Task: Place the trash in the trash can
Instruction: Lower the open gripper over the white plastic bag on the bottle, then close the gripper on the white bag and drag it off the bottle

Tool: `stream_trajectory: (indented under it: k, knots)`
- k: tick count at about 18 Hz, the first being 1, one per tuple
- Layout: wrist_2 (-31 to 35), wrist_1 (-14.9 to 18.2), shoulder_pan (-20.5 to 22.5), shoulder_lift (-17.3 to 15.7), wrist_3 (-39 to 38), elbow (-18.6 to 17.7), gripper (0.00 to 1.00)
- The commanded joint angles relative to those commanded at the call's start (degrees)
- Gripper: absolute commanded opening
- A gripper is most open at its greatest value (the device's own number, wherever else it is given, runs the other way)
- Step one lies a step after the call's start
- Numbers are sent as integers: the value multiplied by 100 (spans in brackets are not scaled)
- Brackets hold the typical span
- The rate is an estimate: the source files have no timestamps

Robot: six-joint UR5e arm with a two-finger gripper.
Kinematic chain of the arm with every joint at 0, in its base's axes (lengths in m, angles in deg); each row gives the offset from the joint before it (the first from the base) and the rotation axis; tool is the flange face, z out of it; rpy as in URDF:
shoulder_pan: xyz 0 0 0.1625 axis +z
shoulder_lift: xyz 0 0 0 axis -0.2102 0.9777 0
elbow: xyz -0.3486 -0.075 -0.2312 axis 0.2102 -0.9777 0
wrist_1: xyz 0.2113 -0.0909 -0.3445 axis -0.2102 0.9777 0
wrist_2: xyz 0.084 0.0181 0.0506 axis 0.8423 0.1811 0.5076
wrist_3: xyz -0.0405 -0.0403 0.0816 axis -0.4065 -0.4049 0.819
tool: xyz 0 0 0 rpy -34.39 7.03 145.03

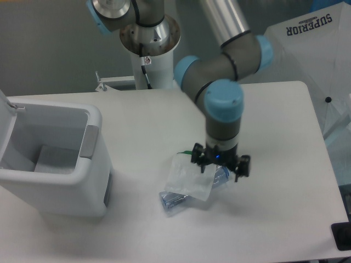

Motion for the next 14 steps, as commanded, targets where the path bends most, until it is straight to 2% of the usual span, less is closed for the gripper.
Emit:
stream_trajectory:
  k: [5,9,12,14]
  knots:
    - [36,-18,-79,123,403,-26,100]
    - [27,44,-88,255,396,-18,100]
    - [45,61,-88,474,11,210,100]
    - [-43,254,-97,545,-140,395,100]
